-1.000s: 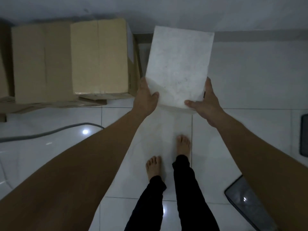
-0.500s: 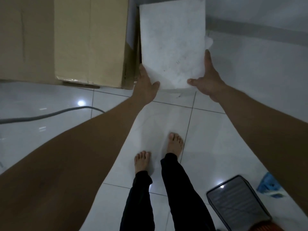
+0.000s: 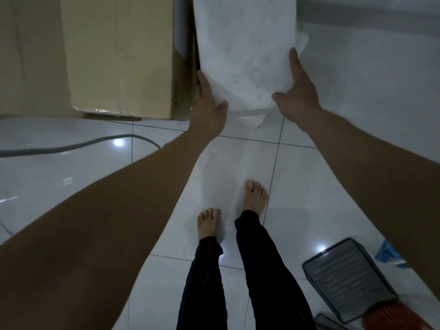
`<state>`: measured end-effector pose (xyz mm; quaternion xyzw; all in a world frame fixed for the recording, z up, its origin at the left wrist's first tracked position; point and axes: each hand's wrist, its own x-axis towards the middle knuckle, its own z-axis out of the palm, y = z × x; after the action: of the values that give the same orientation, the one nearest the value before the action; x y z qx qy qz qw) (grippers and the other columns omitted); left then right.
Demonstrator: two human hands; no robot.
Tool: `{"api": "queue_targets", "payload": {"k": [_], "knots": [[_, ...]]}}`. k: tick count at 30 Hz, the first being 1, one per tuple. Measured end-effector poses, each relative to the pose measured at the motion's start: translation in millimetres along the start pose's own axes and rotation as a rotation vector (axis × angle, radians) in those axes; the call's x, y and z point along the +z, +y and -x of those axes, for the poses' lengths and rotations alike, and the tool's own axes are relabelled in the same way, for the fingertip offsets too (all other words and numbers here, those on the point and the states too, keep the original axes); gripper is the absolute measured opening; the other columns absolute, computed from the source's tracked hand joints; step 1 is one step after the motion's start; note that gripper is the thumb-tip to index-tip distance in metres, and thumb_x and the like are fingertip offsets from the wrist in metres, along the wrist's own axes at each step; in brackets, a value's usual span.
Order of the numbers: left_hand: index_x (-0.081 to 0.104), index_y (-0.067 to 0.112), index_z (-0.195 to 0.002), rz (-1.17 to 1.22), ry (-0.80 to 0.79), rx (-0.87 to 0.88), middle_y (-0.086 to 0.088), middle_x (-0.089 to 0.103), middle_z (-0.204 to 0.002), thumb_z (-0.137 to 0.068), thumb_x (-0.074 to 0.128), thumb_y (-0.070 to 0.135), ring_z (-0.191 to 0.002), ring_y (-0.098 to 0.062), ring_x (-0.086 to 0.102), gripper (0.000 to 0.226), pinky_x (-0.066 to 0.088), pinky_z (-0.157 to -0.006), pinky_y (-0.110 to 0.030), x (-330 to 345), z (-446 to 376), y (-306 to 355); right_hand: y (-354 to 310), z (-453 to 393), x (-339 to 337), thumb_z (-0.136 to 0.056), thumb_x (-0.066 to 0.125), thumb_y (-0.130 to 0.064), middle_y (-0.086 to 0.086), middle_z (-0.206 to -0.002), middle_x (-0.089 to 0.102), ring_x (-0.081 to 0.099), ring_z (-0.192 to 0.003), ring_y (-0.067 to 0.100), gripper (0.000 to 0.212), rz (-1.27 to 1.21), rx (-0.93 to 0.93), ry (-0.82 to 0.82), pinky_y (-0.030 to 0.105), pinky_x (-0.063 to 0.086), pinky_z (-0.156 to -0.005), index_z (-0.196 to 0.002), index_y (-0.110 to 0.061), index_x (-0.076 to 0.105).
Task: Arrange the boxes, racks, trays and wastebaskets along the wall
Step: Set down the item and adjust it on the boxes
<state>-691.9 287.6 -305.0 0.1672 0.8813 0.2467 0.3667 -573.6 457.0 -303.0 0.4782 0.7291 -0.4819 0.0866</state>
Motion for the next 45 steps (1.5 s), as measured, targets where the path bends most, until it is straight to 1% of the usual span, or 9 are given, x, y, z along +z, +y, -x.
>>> {"api": "queue_targets", "payload": {"k": [4,6,11,16,23,29,32,43,45], "knots": [[-0.015,0.015,-0.155,-0.031,-0.055,-0.023,-0.007,0.014,-0.162,-0.096,0.059,0.021,-0.139,-0.028,0.034,0.095,0.034,-0.108,-0.035,-6.0,2.2,4.3,-7.0,5.6,4.7,-0.092,0.056,-0.009,0.004,-0.164,0.009,0.022,-0.147,0.02,0.087,0.103,0.039,0.028,0.011,0.016,-0.101,-0.156,-0.037,0.005],[-0.01,0.014,-0.156,-0.059,-0.063,-0.028,-0.009,0.016,-0.16,-0.096,0.057,0.021,-0.139,-0.029,0.035,0.09,0.034,-0.109,-0.035,-10.6,4.5,5.9,-13.3,11.0,10.1,-0.09,0.057,-0.007,0.006,-0.164,0.003,0.017,-0.148,0.022,0.087,0.173,0.055,0.047,0.016,0.018,-0.108,-0.157,-0.035,0.009],[0.017,0.007,-0.154,-0.153,-0.056,0.093,-0.015,0.018,-0.158,-0.095,0.055,0.018,-0.135,-0.032,0.039,0.072,0.037,-0.108,-0.034,-16.4,13.8,-1.5,-23.2,30.2,28.7,-0.083,0.064,-0.009,0.01,-0.164,-0.007,0.0,-0.151,0.026,0.088,0.307,0.07,0.086,0.039,0.018,-0.121,-0.156,-0.03,0.018],[0.04,0.007,-0.142,-0.127,-0.025,0.162,-0.014,0.029,-0.151,-0.09,0.059,0.013,-0.121,-0.032,0.05,0.056,0.043,-0.093,-0.03,-19.1,31.5,-7.0,-22.9,56.8,37.9,-0.082,0.063,-0.011,0.013,-0.164,0.002,0.005,-0.15,0.031,0.071,0.362,0.02,0.138,0.046,0.019,-0.12,-0.147,-0.02,0.035],[0.046,0.008,-0.135,-0.145,0.015,0.202,-0.01,0.042,-0.141,-0.091,0.055,0.01,-0.11,-0.029,0.055,0.045,0.039,-0.076,-0.027,-20.7,76.3,-10.1,-9.4,114.9,56.9,-0.087,0.061,-0.016,0.012,-0.162,0.014,0.017,-0.147,0.03,0.061,0.237,-0.018,0.125,0.045,0.028,-0.116,-0.144,-0.015,0.04],[0.046,0.008,-0.137,-0.198,-0.06,0.215,-0.011,0.042,-0.14,-0.091,0.055,0.014,-0.115,-0.03,0.053,0.047,0.047,-0.087,-0.037,-22.3,115.2,-25.5,1.7,165.3,73.2,-0.09,0.061,-0.017,0.01,-0.161,0.019,0.022,-0.145,0.028,0.06,0.143,0.048,0.073,0.038,0.026,-0.114,-0.146,-0.016,0.04],[0.044,0.009,-0.139,-0.228,-0.086,0.236,-0.011,0.041,-0.141,-0.091,0.055,0.015,-0.115,-0.03,0.052,0.049,0.046,-0.087,-0.036,-23.6,135.6,-33.4,9.5,189.6,80.8,-0.091,0.062,-0.018,0.008,-0.159,0.024,0.027,-0.143,0.027,0.059,0.1,0.09,0.069,0.035,0.027,-0.113,-0.145,-0.016,0.039],[0.04,0.01,-0.142,-0.348,-0.239,0.338,-0.01,0.041,-0.143,-0.091,0.053,0.014,-0.12,-0.03,0.048,0.053,0.045,-0.095,-0.042,-16.3,214.6,-60.0,51.2,295.6,110.0,-0.089,0.065,-0.023,0.002,-0.149,0.041,0.045,-0.13,0.023,0.056,-0.063,0.284,0.153,0.033,0.036,-0.109,-0.141,-0.019,0.046],[0.039,0.011,-0.143,-0.389,-0.292,0.357,-0.009,0.04,-0.144,-0.092,0.053,0.015,-0.122,-0.029,0.047,0.053,0.044,-0.097,-0.041,-10.7,231.9,-62.9,62.0,318.1,113.1,-0.089,0.065,-0.024,0.002,-0.148,0.042,0.044,-0.132,0.022,0.056,-0.118,0.327,0.17,0.025,0.031,-0.106,-0.142,-0.019,0.046]]}}
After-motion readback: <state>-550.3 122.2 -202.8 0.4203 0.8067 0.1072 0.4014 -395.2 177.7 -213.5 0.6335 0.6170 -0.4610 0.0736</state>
